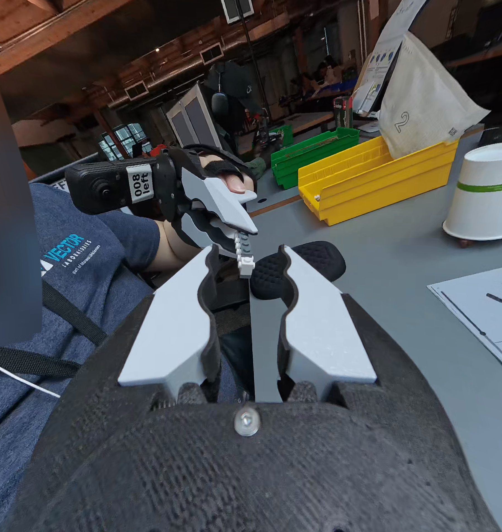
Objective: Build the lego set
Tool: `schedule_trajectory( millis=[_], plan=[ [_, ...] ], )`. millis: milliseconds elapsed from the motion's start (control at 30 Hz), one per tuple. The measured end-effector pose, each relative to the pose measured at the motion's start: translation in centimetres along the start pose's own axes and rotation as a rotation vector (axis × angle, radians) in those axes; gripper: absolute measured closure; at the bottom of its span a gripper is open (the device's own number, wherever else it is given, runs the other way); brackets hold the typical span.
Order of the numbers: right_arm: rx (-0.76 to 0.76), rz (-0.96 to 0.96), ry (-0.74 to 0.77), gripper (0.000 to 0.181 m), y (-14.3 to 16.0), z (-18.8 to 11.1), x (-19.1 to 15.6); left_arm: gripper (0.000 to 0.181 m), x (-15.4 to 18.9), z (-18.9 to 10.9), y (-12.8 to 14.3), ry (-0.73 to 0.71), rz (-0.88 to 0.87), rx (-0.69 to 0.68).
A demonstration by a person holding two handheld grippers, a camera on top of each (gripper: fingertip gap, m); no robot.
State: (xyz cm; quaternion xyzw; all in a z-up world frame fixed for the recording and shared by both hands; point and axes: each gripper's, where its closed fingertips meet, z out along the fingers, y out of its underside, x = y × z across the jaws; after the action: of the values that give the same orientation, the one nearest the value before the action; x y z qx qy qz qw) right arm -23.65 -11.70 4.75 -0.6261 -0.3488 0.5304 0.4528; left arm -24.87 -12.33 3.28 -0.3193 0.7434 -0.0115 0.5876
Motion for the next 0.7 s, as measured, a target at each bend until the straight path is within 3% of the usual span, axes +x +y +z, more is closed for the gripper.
schedule_trajectory(
  millis=[100, 133, 167, 267, 367, 433, 533, 600, 700],
  plan=[
    [-0.058, 0.024, 0.012, 0.149, 2.1, 0.6, 0.9, 0.165, 1.0, 0.9, 0.8, 0.028, 0.003, -0.02],
    [-0.067, 0.03, 0.004, 0.169, 2.7, 0.7, 1.0, 0.165, 1.4, 1.1, 1.0, 0.043, -0.006, -0.018],
    [-0.084, 0.035, -0.008, 0.171, 3.4, 0.7, 1.2, 0.165, 2.0, 1.3, 1.2, 0.062, -0.023, -0.011],
    [-0.122, 0.07, 0.012, 0.172, 5.3, 0.5, 2.5, 0.162, 3.7, 2.1, 2.1, 0.126, -0.126, -0.001],
    [-0.162, 0.014, 0.089, 0.172, 7.1, 0.0, 4.4, 0.145, 5.3, 2.7, 3.5, 0.238, -0.361, -0.015],
    [-0.155, -0.045, 0.077, 0.171, 7.5, -0.3, 4.4, 0.161, 5.4, 3.2, 4.1, 0.286, -0.551, 0.01],
    [-0.177, -0.184, 0.155, 0.171, 8.3, -0.9, 5.7, 0.164, 4.4, 3.6, 3.7, 0.31, -0.789, 0.121],
    [-0.189, -0.287, 0.178, 0.171, 8.6, -1.1, 6.0, 0.161, 4.0, 3.9, 3.5, 0.344, -0.883, 0.173],
    [-0.203, -0.373, 0.216, 0.171, 8.7, -1.5, 6.8, 0.15, 5.2, 5.0, 4.4, 0.419, -0.91, 0.104]
  ],
)
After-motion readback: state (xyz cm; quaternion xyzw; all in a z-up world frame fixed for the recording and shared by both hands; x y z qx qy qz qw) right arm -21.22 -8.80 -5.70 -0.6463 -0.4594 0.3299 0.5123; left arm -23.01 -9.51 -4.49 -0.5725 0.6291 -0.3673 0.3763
